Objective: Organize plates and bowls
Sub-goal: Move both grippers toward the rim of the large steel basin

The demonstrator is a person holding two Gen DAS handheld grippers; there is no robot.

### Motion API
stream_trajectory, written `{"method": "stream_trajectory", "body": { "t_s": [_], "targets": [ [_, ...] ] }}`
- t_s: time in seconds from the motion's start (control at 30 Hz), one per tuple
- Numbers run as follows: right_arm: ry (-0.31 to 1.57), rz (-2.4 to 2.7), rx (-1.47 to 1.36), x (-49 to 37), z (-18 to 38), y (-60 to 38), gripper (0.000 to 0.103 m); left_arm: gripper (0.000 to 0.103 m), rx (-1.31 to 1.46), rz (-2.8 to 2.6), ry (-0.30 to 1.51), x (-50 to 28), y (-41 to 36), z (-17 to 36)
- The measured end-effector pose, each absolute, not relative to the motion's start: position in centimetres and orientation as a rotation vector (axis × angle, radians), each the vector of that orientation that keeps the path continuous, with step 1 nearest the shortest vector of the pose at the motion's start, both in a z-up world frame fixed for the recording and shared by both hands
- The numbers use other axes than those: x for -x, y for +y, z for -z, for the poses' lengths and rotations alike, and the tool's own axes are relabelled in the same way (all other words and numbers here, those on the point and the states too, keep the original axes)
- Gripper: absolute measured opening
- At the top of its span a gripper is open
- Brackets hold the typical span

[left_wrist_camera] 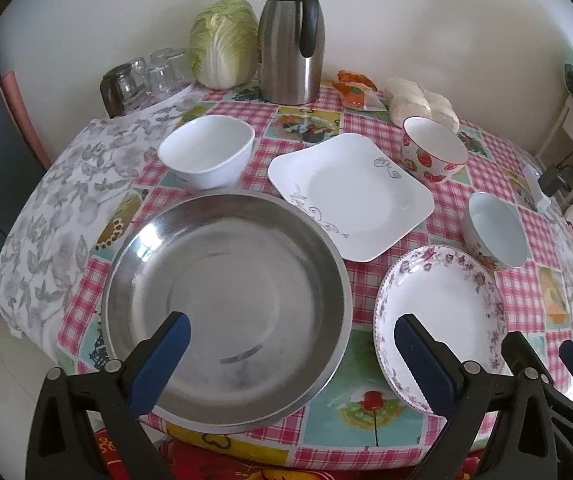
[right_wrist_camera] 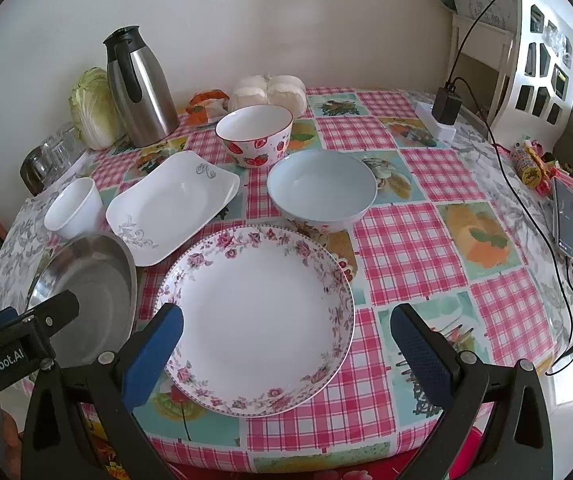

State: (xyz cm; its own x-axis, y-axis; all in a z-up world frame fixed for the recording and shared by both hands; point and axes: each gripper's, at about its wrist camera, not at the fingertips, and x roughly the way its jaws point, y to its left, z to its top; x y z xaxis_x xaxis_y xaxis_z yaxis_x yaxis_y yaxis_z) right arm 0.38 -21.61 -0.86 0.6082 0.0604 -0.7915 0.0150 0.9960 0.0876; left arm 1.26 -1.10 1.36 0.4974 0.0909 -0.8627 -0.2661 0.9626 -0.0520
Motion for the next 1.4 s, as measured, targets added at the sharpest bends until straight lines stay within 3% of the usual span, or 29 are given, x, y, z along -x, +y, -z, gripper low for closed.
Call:
{"method": "stream_trajectory", "body": {
  "t_s": [1.4],
  "targets": [
    [0.848,-0.022,-0.044,-0.7,0.2,-20.1,0.103,0.103,0.307,-0.311,1.071,-1.8,2.5,-0.2]
  ]
}}
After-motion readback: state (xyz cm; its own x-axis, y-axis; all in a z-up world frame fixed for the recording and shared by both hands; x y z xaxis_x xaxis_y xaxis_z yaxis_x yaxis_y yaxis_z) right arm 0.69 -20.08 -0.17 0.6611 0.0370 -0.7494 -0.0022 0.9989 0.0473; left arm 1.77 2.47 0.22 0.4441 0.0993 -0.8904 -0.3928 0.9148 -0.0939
